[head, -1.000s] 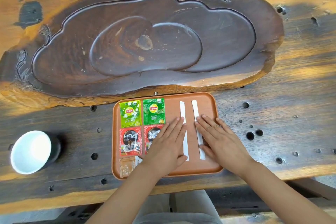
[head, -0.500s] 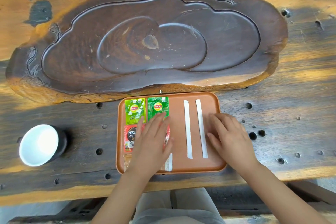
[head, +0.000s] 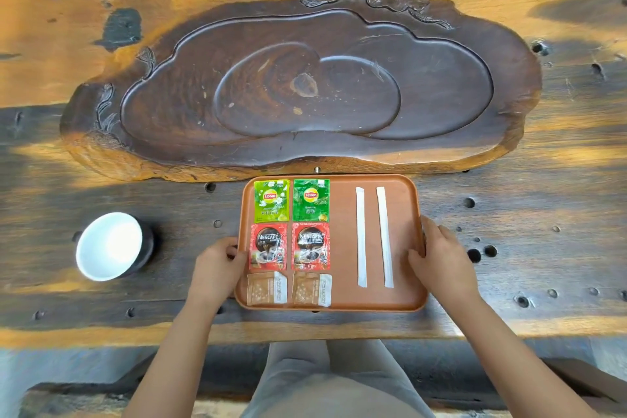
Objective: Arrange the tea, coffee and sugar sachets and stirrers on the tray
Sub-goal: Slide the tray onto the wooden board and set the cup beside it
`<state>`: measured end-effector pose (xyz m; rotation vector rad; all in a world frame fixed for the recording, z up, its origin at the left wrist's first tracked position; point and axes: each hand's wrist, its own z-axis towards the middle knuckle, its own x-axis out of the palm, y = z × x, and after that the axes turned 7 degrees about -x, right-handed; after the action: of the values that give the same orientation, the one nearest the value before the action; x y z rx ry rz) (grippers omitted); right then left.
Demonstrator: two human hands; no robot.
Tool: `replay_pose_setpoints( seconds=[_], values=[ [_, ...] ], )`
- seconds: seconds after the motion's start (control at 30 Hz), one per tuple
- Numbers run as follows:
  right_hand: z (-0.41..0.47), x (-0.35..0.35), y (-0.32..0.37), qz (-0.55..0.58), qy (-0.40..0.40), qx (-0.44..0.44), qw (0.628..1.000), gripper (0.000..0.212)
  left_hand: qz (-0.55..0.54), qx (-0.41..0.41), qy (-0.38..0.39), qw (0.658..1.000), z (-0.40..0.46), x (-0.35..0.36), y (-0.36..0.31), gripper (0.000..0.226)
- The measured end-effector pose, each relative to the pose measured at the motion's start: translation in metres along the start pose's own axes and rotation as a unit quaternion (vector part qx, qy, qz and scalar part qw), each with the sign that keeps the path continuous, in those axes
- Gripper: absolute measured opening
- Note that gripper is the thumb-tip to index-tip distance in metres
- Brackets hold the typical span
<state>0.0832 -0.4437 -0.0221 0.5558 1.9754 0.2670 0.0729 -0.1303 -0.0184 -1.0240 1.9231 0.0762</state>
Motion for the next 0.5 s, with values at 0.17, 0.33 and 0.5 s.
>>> replay_pose_setpoints(
  seconds=[0.17, 0.33, 0.5],
  values=[
    [0.000, 0.000, -0.001, 0.094, -0.034, 0.038, 0.994, 0.059, -0.078, -0.013, 0.004, 0.997, 0.001, 0.001, 0.010, 0.026],
    [-0.007, -0.010, 0.010, 0.151, -0.037, 0.041, 0.987, 0.050, -0.144, -0.017, 0.024, 0.989, -0.010, -0.009, 0.022, 0.036],
    [-0.016, -0.022, 0.022, 0.179, -0.049, 0.028, 0.982, 0.050, -0.181, 0.003, 0.022, 0.983, -0.023, -0.032, 0.035, 0.043]
  ],
)
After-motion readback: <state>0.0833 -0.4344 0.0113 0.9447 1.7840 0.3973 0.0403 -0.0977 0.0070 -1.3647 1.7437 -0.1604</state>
